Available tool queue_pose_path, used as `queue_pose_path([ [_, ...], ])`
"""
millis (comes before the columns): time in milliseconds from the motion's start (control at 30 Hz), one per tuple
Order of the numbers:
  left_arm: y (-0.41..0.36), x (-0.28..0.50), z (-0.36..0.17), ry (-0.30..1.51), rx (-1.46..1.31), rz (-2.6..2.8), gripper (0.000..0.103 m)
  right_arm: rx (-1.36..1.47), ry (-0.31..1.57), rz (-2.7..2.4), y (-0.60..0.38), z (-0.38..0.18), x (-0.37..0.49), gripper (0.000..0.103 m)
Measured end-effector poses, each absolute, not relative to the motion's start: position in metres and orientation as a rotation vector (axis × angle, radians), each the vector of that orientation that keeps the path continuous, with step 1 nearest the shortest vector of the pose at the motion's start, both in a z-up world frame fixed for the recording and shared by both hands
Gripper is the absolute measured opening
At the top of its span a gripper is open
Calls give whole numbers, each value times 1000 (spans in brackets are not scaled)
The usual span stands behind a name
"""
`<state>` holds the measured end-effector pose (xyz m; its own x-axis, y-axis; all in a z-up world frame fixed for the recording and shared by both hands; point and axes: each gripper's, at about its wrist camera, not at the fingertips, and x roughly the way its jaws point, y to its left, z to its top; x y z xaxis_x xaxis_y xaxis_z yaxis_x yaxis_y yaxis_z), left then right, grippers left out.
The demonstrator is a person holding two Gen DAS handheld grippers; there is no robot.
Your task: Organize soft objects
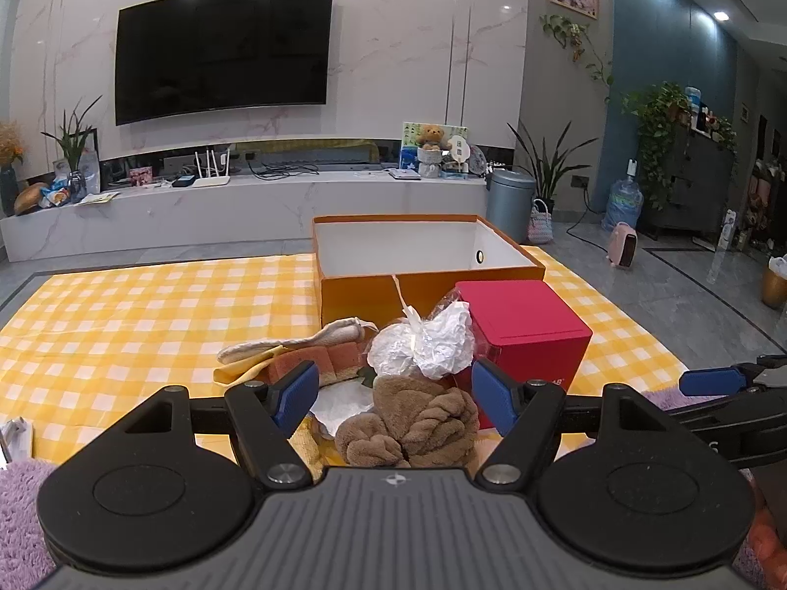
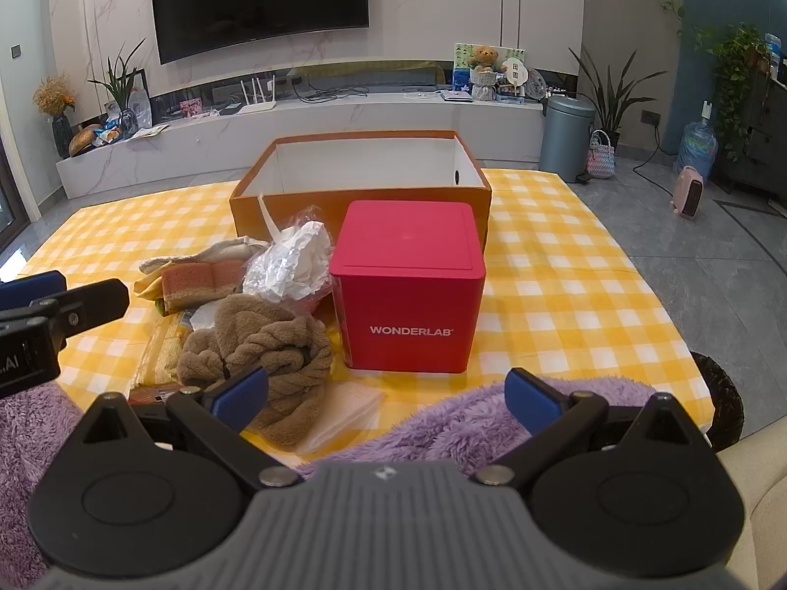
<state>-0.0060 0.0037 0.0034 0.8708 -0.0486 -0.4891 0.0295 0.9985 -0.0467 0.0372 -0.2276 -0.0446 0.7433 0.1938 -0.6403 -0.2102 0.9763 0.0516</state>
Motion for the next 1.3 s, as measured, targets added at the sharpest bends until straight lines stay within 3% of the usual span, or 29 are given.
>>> queue_pose_path([
  [1300, 2, -6, -1, 521, -33, -43, 84, -23, 700, 221, -228, -44, 37, 100],
])
